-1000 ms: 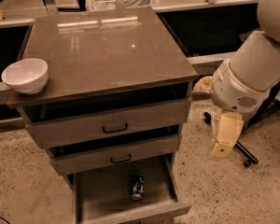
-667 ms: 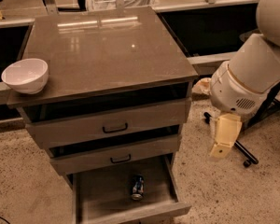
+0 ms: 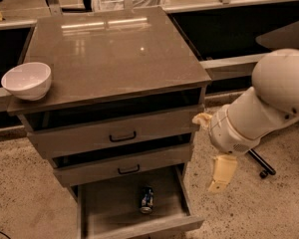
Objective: Pick pepsi can from bottom drawer and place on counter
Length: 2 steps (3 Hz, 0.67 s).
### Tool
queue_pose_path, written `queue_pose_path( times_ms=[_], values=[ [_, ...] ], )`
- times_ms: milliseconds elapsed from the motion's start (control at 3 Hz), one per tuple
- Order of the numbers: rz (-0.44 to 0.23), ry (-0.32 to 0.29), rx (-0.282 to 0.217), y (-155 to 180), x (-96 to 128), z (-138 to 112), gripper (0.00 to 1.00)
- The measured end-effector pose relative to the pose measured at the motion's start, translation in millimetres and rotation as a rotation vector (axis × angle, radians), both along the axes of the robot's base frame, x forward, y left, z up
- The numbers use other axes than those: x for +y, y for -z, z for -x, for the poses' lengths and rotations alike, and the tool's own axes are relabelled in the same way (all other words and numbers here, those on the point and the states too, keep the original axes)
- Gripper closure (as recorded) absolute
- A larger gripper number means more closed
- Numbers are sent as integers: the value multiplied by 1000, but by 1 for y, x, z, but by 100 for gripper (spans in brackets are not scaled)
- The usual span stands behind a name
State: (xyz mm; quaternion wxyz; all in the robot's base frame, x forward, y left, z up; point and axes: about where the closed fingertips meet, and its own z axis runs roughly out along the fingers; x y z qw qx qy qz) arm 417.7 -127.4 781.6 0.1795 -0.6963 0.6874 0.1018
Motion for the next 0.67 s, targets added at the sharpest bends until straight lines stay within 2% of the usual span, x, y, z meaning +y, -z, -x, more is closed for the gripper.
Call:
queue_pose_path(
  times_ms=[333,667],
  values=[
    [-2,4,-20,1,2,-4,0],
    [-85,-19,-3,25,10,-1,0]
  ],
)
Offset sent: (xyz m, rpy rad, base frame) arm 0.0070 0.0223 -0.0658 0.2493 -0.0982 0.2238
